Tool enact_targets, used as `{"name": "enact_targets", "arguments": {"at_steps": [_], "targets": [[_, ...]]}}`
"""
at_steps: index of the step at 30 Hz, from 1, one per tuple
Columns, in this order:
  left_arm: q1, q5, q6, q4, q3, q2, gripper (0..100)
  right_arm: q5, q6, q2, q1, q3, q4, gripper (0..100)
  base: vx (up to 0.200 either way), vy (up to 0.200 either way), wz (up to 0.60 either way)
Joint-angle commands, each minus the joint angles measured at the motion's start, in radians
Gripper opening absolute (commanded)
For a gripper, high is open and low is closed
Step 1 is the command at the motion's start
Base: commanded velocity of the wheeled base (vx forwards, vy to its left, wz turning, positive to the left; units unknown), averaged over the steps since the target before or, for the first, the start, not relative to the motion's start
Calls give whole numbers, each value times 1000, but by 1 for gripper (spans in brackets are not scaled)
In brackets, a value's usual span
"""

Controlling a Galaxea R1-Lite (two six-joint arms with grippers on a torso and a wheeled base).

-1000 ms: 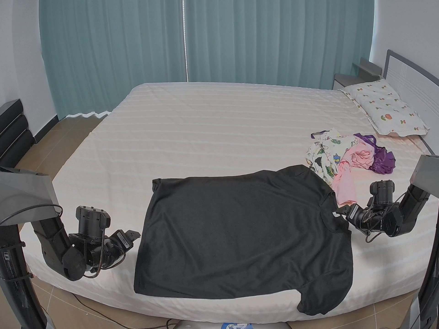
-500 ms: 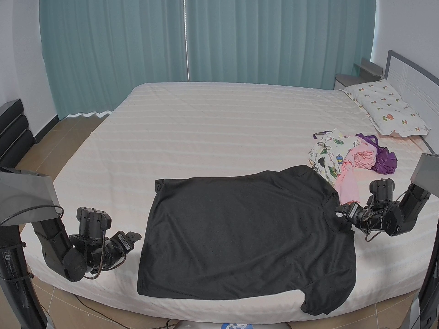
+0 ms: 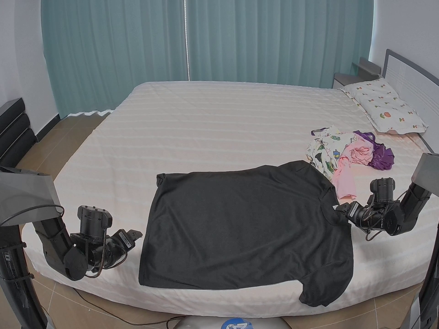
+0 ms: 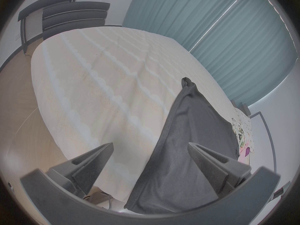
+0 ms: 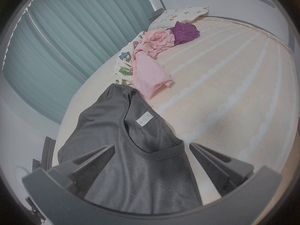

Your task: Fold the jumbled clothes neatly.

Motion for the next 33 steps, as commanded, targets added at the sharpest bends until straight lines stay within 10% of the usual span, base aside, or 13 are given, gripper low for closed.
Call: {"name": "enact_targets", "arguments": {"at_steps": [1, 33], "targets": [[0, 1, -1, 0, -2, 1, 100, 1, 0, -14, 0, 0, 0, 100, 0, 200, 0], [-20, 8, 2, 1, -105, -1, 100, 1, 20, -67, 2, 9, 3, 100, 38, 50, 0]]}}
